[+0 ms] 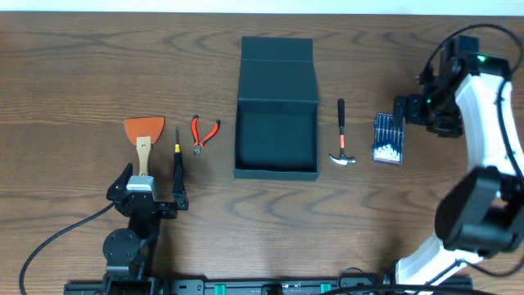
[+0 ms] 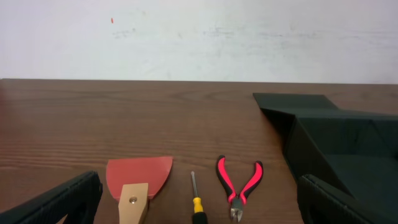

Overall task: Pack container
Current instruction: 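Move the right gripper over the clear screwdriver case, then lower the right gripper and grasp the clear screwdriver case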

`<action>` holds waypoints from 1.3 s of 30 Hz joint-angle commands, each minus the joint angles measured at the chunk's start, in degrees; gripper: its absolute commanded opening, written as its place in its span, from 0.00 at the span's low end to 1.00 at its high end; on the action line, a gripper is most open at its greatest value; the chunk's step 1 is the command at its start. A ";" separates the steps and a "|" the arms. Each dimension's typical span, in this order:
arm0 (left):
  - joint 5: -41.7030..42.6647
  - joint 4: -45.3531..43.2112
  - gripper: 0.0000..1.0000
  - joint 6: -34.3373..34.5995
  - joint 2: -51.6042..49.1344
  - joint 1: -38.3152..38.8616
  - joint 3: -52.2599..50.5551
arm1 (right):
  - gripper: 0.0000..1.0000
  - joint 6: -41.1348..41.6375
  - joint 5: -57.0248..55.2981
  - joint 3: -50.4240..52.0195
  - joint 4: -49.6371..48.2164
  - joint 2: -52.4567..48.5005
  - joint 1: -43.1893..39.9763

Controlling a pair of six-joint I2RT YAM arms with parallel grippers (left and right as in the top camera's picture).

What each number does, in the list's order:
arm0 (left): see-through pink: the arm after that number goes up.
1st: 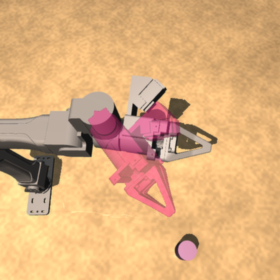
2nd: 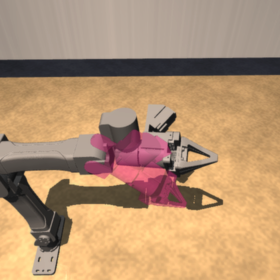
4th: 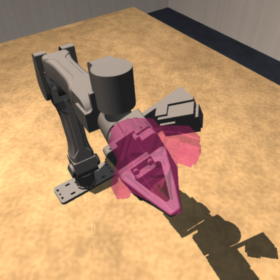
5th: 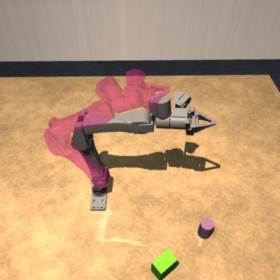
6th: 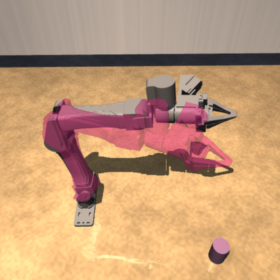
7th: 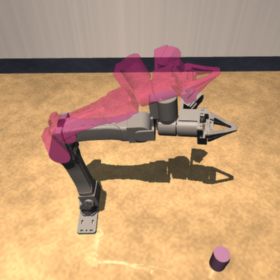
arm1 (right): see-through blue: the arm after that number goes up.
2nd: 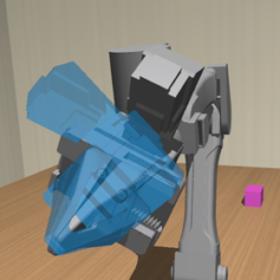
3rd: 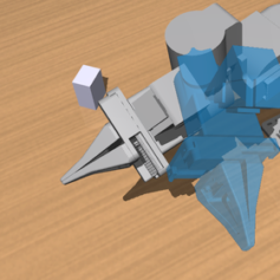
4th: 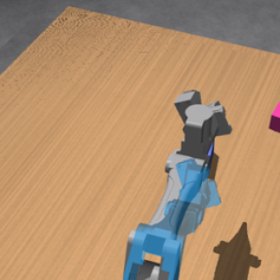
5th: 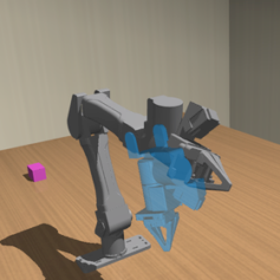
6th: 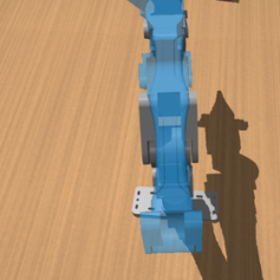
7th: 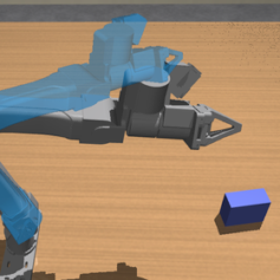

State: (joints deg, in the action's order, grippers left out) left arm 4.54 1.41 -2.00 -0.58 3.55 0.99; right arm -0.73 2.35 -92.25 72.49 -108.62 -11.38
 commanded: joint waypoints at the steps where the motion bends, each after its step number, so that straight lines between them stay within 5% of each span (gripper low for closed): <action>1: 1.05 2.19 0.98 -0.94 0.28 0.17 -0.76 | 0.99 -3.23 2.14 -0.85 -0.74 -2.71 -0.33; 17: 1.05 2.19 0.98 -0.94 0.28 0.17 -0.76 | 0.93 -5.55 1.88 -0.70 -7.23 -7.34 -0.02; 23: 1.05 2.19 0.99 -0.94 0.28 0.17 -0.76 | 0.99 -5.49 -1.97 -0.57 -9.29 -8.48 1.40; 39: 1.05 2.19 0.99 -0.94 0.28 0.17 -0.76 | 0.98 1.62 -3.91 8.50 -17.51 -10.14 3.39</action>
State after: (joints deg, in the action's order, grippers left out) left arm 4.54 1.41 -2.00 -0.60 3.55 0.99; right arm -1.85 -0.69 -86.15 55.72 -118.34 -8.34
